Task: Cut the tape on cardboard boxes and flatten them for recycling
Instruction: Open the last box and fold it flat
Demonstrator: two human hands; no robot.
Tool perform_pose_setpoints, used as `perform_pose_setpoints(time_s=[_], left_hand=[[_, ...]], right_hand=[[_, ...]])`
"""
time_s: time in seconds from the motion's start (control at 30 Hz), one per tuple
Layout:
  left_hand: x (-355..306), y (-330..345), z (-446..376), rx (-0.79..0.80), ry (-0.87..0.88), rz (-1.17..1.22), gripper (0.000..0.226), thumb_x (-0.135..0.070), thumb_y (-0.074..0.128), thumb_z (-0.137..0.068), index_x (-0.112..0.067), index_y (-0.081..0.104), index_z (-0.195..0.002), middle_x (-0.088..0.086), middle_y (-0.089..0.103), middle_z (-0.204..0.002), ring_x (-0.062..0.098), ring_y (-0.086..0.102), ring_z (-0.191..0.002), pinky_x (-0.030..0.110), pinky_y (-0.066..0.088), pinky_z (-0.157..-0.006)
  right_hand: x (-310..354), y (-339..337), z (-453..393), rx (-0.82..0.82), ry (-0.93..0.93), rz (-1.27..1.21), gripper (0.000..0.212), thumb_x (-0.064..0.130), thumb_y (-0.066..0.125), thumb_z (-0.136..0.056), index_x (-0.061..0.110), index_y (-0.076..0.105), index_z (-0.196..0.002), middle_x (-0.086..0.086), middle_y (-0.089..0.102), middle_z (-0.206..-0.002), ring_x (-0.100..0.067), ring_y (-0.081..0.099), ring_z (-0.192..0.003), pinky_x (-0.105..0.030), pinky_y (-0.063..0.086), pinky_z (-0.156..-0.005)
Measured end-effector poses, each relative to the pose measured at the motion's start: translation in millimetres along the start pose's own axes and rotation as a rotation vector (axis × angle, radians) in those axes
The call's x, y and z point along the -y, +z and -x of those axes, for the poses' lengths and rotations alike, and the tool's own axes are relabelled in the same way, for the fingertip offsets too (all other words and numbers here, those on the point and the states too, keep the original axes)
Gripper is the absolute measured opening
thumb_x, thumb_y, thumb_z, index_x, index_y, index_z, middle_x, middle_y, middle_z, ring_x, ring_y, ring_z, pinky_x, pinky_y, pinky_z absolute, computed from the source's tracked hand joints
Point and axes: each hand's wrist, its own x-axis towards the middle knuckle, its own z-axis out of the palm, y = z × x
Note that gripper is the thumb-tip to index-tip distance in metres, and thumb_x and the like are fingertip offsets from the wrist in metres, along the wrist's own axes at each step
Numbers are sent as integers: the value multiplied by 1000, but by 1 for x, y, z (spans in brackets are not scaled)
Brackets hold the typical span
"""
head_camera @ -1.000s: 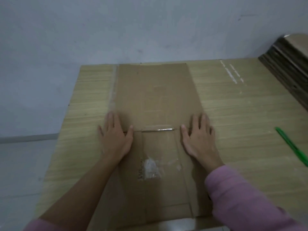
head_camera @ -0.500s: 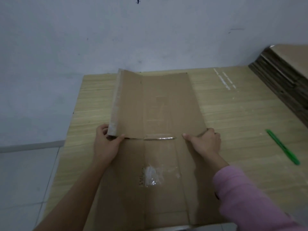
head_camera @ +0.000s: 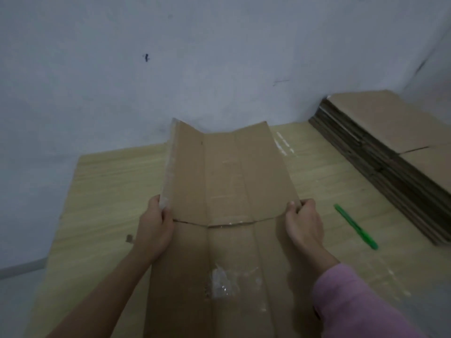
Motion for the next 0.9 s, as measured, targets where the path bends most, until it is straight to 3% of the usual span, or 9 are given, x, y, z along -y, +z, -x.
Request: perform_pose_setpoints(time_s=[0.1, 0.3, 0.6, 0.9], left_hand=[[-56, 27, -5, -43, 95, 77, 26, -7, 41, -98, 0, 47, -122, 6, 51, -90, 20, 44, -76, 29, 20, -58], [-165, 92, -11, -52, 185, 173, 26, -10, 41, -98, -1, 48, -122, 4, 52, -89, 16, 44, -71, 30, 23, -55], [-321, 209, 4, 18, 262, 295, 26, -16, 42, -98, -7, 51, -121, 0, 54, -95, 18, 48, -85, 22, 26, -62], [-406, 317, -16, 52, 243, 332, 28, -16, 42, -98, -6, 49, -124, 0, 53, -101, 17, 50, -90, 18, 29, -66]], right_hand=[[-11, -46, -39, -69, -23, -50, 32, 26, 43, -97, 2, 47, -119, -26, 60, -113, -39, 55, -107, -38, 40, -82], [-43, -149, -113, -213, -57, -117, 32, 27, 45, -97, 3, 50, -118, -24, 58, -116, -38, 53, -110, -38, 38, -87], [-122, -297, -224, -360, -106, -34, 38, 28, 44, -97, -1, 49, -121, -26, 56, -120, -39, 51, -112, -39, 39, -90], [-174, -351, -333, -409, -100, 52, 37, 30, 44, -97, 0, 49, -117, -26, 58, -115, -40, 52, -108, -39, 39, -84]])
